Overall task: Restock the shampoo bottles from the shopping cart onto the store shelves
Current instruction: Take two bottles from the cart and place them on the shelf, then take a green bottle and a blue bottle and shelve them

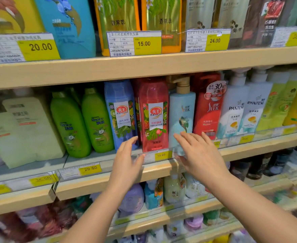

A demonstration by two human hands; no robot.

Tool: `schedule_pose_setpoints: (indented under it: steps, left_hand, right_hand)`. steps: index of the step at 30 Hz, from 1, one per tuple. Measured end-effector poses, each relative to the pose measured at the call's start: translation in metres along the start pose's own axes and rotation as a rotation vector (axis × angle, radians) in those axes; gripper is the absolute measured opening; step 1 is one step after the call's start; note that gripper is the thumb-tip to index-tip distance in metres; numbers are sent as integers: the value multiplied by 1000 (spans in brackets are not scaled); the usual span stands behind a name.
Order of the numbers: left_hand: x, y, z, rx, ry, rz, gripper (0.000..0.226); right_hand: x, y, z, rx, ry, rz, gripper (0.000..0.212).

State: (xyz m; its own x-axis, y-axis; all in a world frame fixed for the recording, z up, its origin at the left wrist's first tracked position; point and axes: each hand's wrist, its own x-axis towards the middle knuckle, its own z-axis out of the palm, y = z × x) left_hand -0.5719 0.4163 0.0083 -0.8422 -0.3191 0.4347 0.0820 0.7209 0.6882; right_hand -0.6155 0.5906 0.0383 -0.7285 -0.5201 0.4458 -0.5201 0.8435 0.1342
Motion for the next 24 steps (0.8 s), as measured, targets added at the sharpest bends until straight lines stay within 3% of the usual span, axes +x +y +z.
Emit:
schedule_pose_setpoints:
  steps: [3, 5, 20, 24]
  left_hand:
    - [-29, -4, -14, 36, 25, 39, 46]
    - [-50, -6, -22, 46, 49, 37, 43]
    - [-293, -1, -80, 167, 64, -385, 34]
    - [-349, -9, -100, 138, 126, -561, 33]
  right_hand:
    - [-20, -14, -6, 110, -130, -48, 45]
    - [-35, -23, -10, 157, -165, -53, 40]
    - [-203, -91, -22, 395, -484, -143, 40]
    - [-232, -120, -16, 626, -643, -115, 43]
